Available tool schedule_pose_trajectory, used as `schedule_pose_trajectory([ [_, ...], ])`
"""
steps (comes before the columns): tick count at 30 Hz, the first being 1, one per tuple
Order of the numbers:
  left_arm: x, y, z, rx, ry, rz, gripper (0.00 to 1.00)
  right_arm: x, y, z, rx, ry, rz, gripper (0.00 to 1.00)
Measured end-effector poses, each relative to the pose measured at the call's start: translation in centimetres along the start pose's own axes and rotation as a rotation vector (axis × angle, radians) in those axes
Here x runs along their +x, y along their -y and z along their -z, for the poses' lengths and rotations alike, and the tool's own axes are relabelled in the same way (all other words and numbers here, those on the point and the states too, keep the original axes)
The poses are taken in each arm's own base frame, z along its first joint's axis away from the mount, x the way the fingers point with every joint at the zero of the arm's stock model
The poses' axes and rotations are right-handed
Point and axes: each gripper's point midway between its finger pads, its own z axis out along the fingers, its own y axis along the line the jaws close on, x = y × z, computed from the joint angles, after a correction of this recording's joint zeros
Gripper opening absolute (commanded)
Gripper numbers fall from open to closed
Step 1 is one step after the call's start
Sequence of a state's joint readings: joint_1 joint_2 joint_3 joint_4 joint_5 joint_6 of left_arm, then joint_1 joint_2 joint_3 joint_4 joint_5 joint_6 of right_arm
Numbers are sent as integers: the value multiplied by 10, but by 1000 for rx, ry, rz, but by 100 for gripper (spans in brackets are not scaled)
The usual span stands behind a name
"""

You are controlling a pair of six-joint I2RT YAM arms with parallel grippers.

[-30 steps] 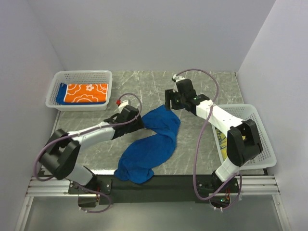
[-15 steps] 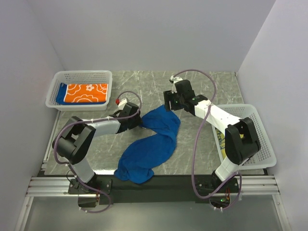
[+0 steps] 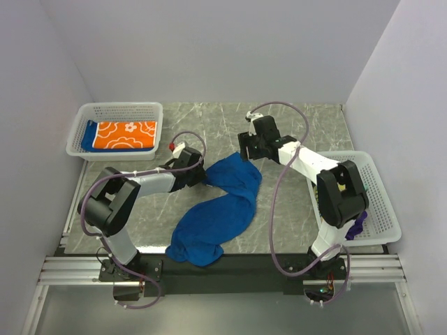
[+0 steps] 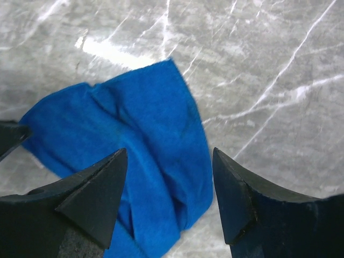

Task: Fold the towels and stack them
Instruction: Flatten out the crumpled towel

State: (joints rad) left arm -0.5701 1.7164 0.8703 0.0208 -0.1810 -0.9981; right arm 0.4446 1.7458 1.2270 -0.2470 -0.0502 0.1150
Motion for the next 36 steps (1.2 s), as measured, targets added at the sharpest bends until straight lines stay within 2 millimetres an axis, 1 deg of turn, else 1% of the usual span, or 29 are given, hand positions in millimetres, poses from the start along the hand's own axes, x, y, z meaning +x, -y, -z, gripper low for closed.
schedule_pose_trajectory([
  [3,2,-3,1,-14,-13,-13,29,0,3,-11,4,-14,9,71],
  [4,4,-4,1,-20,-19,-16,27,1,4,-14,4,-20,14,71],
  [5,5,-5,1,-27,-26,-24,16,0,5,-18,3,-23,19,71],
  [7,9,-7,1,-38,-37,-32,7,-1,4,-25,-3,-30,31,71],
  [8,10,-7,2,-41,-41,-40,1,-2,4,-30,-7,-34,36,71],
  [11,11,-7,3,-47,-47,-60,1,-2,3,-41,-18,-51,56,69],
  [13,13,-6,4,-52,-53,-72,1,-2,2,-50,-30,-68,66,66],
  [15,14,-7,5,-58,-60,-86,1,-3,1,-59,-38,-81,79,59],
  [17,15,-8,6,-66,-67,-101,1,0,1,-66,-42,-106,87,58],
  [19,16,-9,7,-69,-71,-113,1,1,1,-69,-43,-122,93,52],
  [25,17,-12,10,-78,-82,-138,1,-3,-2,-83,-44,-153,100,51],
  [29,18,-13,11,-78,-83,-143,1,7,0,-89,-34,-186,101,50],
  [32,17,-13,11,-79,-84,-147,1,12,1,-92,-21,-209,104,47],
  [33,18,-13,11,-80,-85,-148,1,12,1,-94,-18,-211,106,45],
  [36,18,-13,11,-80,-85,-150,1,10,-1,-98,-9,-210,114,45],
])
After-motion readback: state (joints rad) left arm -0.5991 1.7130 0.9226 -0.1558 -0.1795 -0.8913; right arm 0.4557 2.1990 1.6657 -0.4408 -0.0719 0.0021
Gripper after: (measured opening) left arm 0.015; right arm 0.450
